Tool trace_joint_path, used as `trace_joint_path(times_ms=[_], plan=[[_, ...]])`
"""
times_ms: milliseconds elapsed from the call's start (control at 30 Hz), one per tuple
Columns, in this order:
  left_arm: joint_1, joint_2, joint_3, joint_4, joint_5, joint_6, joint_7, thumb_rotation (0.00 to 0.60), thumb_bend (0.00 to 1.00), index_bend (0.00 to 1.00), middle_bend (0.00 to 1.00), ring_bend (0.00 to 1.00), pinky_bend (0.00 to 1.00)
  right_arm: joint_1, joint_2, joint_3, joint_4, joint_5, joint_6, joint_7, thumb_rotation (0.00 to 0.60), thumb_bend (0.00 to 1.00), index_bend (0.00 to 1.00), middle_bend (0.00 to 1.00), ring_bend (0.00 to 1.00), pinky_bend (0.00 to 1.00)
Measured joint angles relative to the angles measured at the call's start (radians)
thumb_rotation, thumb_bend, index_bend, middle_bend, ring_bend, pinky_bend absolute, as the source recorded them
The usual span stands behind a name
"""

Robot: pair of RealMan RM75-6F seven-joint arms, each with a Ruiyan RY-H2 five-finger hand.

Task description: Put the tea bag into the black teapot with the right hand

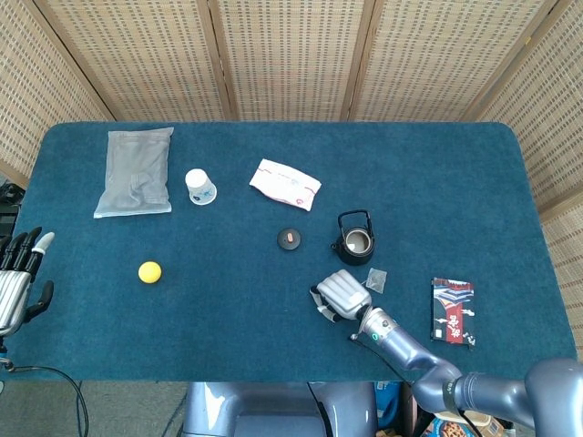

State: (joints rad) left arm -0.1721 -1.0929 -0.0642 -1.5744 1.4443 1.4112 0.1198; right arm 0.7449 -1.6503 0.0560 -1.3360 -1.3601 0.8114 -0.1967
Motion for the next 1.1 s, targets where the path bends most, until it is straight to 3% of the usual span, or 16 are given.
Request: trace_joint_path(times_ms=[1100], plan=[[0.006, 0.001, 0.003, 0.006, 0.001, 0.002, -0.012, 0.6, 0.54, 0.0, 0.0, 0.0, 0.0, -0.006, -0.008, 0.001, 0.001, 0.005, 0.021, 0.001, 0.6, 0.59, 0.64, 0.92, 0.92, 0.96]])
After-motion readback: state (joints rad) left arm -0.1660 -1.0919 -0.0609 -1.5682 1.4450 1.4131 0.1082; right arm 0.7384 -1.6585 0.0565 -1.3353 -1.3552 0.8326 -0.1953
